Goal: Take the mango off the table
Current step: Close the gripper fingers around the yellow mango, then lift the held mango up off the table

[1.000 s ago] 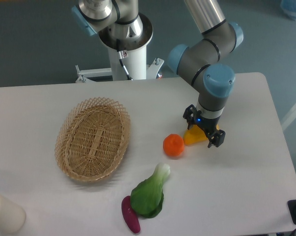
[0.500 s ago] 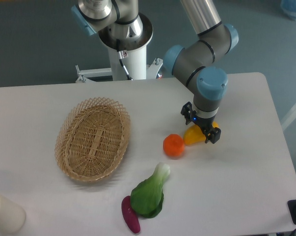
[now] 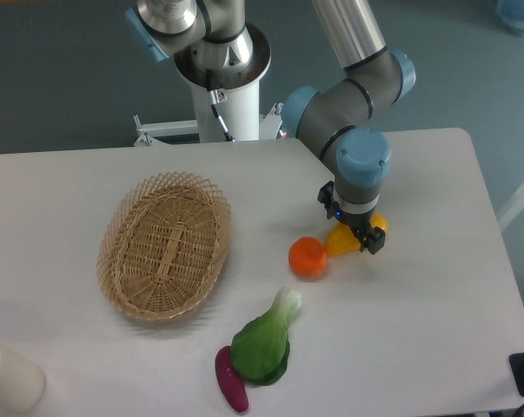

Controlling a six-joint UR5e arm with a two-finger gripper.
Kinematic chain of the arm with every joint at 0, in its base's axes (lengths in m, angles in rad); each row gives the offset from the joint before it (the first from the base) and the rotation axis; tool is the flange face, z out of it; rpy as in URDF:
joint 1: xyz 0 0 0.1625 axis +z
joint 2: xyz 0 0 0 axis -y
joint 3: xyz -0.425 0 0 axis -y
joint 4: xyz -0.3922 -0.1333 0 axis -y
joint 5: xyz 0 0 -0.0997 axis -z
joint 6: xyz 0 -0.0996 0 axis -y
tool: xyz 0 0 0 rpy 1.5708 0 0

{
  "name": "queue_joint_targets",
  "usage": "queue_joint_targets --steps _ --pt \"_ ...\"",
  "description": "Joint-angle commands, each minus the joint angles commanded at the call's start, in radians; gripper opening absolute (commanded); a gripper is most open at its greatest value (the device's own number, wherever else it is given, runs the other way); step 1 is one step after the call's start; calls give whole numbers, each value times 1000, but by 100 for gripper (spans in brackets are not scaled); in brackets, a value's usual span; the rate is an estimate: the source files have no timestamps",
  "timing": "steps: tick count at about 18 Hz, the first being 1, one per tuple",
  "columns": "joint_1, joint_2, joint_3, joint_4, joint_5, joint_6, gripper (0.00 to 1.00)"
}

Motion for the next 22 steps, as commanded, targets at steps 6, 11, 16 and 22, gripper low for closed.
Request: queue_joint_targets --steps 6,11,16,22 --pt "-8 -12 -6 20 54 11 86" --pt "-8 -14 -2 25 55 -2 54" --pt "-8 3 23 23 57 0 48" --pt "-5 29 55 15 45 3 48"
